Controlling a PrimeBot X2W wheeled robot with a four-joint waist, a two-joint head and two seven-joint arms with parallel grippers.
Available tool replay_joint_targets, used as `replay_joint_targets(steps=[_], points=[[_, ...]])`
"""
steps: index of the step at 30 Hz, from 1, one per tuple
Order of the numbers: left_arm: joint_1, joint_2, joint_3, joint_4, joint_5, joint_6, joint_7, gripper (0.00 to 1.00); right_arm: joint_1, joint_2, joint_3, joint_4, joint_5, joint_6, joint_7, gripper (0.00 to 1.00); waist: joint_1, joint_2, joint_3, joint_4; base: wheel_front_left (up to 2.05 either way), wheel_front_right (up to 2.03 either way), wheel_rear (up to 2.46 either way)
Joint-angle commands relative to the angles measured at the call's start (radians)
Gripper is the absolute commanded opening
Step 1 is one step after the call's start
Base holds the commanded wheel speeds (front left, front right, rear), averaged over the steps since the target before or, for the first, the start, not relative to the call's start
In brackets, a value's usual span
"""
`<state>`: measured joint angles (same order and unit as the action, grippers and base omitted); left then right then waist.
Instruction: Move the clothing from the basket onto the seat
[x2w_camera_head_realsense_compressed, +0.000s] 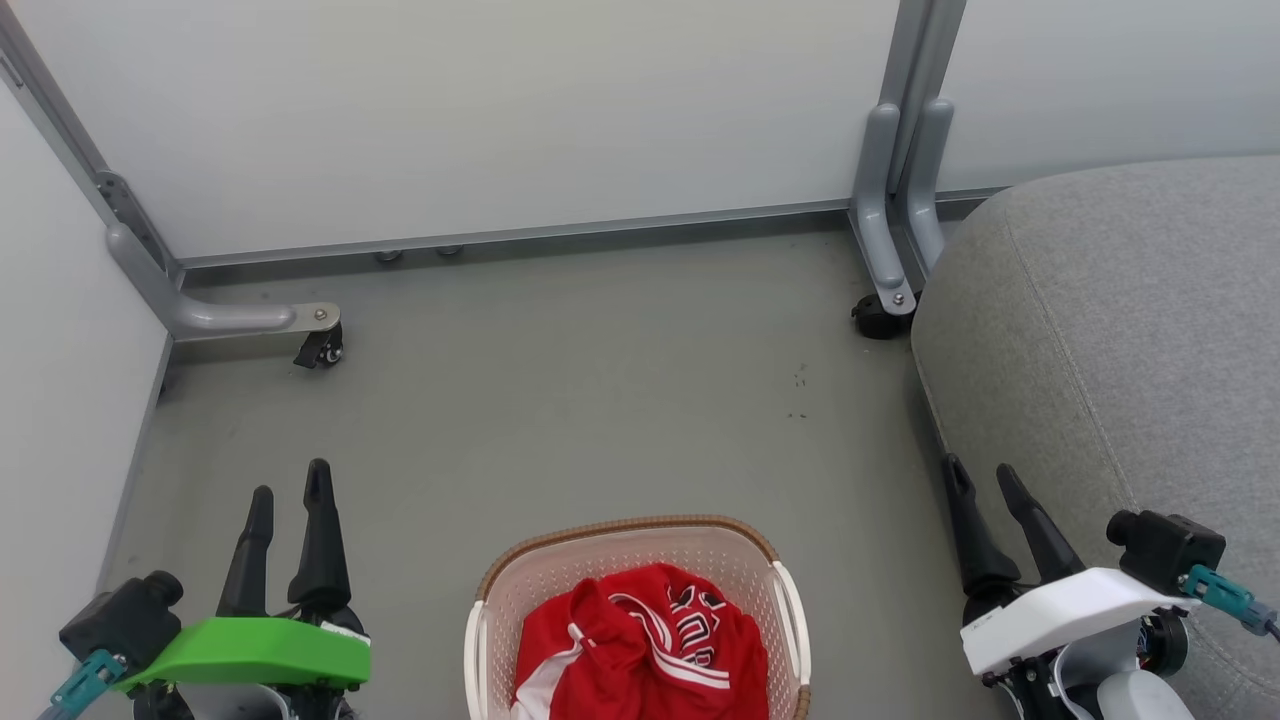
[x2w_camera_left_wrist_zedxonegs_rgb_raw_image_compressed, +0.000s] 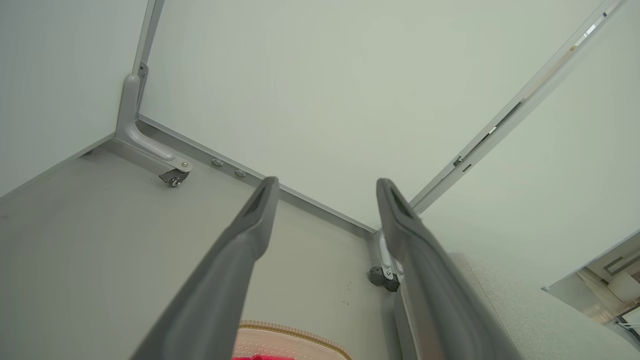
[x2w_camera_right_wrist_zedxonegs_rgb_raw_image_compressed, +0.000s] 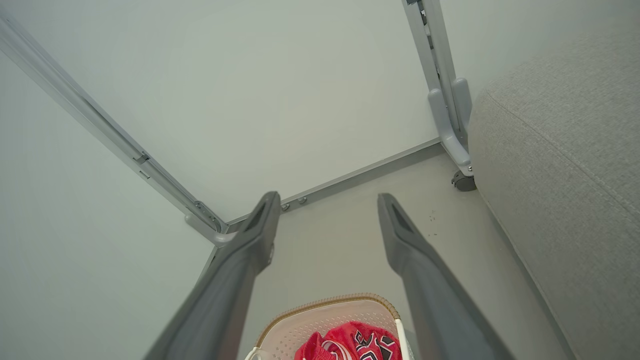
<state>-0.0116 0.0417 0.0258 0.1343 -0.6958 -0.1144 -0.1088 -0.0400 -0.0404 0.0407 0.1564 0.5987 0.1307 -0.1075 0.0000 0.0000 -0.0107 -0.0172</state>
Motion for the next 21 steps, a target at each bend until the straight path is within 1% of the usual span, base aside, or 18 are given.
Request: replay_joint_targets(steps=[1, 21], points=[[-0.005, 0.008, -0.001, -0.013, 0.034, -0.005, -0.011, 1.00, 0.000, -0.007, 0.006, -0.015, -0.040, 0.000, -0.012, 1.00, 0.0000, 0.0000, -0.001, 0.000, 0.00, 0.00, 0.00], [0.025, 0.009, -0.052, -0.029, 0.259, -0.011, -0.064, 1.00, 0.018, -0.009, 0.049, -0.030, -0.288, 0.000, -0.066, 1.00, 0.0000, 0.0000, -0.010, -0.002, 0.00, 0.00, 0.00]])
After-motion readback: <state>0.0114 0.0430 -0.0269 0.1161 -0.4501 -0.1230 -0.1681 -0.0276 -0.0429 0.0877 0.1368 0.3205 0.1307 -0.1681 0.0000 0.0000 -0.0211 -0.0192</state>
